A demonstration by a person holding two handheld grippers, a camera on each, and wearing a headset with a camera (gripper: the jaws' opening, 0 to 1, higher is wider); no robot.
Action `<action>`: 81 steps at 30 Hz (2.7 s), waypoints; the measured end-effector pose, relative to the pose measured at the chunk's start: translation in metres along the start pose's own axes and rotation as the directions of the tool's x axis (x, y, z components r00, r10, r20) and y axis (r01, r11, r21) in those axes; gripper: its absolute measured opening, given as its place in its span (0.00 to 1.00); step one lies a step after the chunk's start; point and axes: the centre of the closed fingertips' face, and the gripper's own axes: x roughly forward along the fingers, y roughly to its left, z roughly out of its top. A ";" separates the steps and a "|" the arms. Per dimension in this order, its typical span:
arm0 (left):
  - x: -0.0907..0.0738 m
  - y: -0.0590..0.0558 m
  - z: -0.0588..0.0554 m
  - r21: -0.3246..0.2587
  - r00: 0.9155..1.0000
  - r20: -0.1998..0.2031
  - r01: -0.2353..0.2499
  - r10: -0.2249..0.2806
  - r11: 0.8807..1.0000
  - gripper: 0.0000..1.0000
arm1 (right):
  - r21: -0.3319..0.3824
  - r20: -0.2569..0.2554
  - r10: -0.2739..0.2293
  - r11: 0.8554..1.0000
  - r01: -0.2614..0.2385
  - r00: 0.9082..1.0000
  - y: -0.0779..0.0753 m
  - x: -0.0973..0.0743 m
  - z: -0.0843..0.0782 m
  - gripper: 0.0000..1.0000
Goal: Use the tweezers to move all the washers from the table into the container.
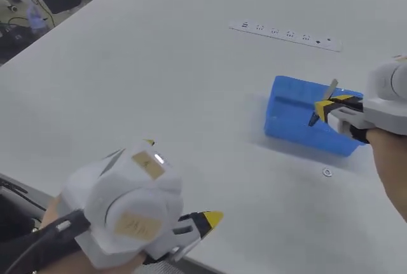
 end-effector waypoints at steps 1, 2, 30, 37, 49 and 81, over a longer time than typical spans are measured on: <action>0.000 0.000 0.000 -0.001 1.000 0.001 0.003 -0.003 1.000 0.87 | 0.001 0.000 -0.004 1.000 0.004 1.000 -0.002 0.000 0.000 0.02; 0.000 -0.001 0.000 0.001 1.000 -0.001 0.005 -0.005 1.000 0.87 | 0.004 0.000 -0.005 1.000 0.005 1.000 -0.004 0.001 -0.001 0.02; 0.000 0.001 -0.002 0.006 1.000 -0.008 -0.004 0.004 1.000 0.87 | 0.023 -0.017 -0.016 1.000 0.017 1.000 -0.006 -0.001 -0.016 0.02; 0.000 0.003 -0.001 -0.007 1.000 -0.004 -0.012 0.012 1.000 0.87 | 0.025 0.024 -0.031 0.999 0.030 0.999 -0.007 -0.017 -0.002 0.02; -0.002 0.002 0.001 0.002 1.000 -0.004 -0.011 0.011 1.000 0.86 | 0.014 0.083 -0.019 1.000 0.018 0.996 0.002 -0.058 0.014 0.02; -0.002 0.006 0.001 -0.003 1.000 0.002 -0.031 0.031 1.000 0.84 | 0.045 -0.083 -0.012 0.999 0.016 0.996 0.009 -0.062 -0.057 0.02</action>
